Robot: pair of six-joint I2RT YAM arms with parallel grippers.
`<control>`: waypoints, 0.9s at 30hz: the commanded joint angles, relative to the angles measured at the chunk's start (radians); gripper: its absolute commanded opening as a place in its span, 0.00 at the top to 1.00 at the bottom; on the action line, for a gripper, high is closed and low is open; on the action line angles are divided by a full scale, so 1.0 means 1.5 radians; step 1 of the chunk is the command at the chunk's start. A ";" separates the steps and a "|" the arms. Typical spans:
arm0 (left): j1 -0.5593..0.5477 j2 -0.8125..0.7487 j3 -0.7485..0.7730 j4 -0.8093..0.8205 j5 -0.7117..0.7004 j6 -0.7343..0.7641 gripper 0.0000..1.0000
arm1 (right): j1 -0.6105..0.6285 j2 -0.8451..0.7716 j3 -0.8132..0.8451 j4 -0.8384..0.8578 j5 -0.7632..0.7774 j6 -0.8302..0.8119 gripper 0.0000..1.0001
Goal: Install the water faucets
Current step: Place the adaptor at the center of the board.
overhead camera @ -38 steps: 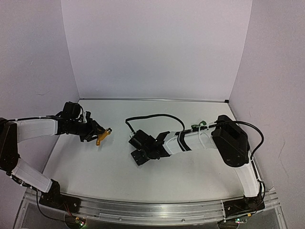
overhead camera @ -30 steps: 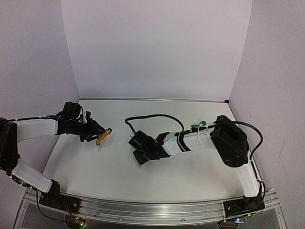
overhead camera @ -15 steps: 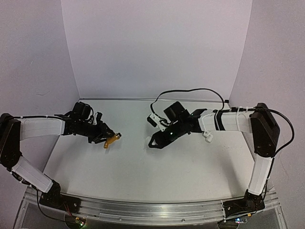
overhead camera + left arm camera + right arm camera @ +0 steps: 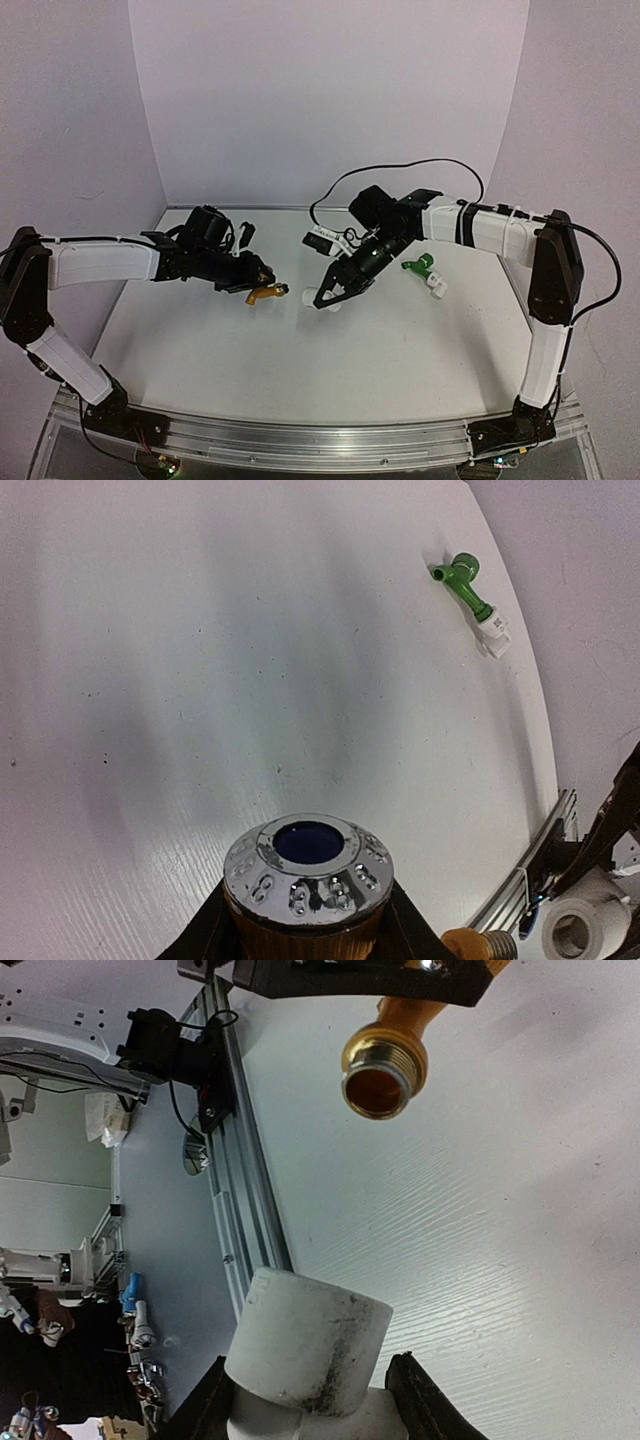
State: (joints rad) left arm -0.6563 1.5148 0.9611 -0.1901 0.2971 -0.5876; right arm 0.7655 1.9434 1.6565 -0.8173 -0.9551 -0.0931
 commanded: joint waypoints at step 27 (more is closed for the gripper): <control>-0.057 -0.054 0.013 -0.018 -0.165 0.020 1.00 | -0.039 0.176 -0.080 0.179 0.021 0.293 0.76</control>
State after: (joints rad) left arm -0.7429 1.4643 0.9611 -0.2359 0.0679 -0.5503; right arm 0.7094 2.1877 1.5181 -0.6551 -0.9614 0.2300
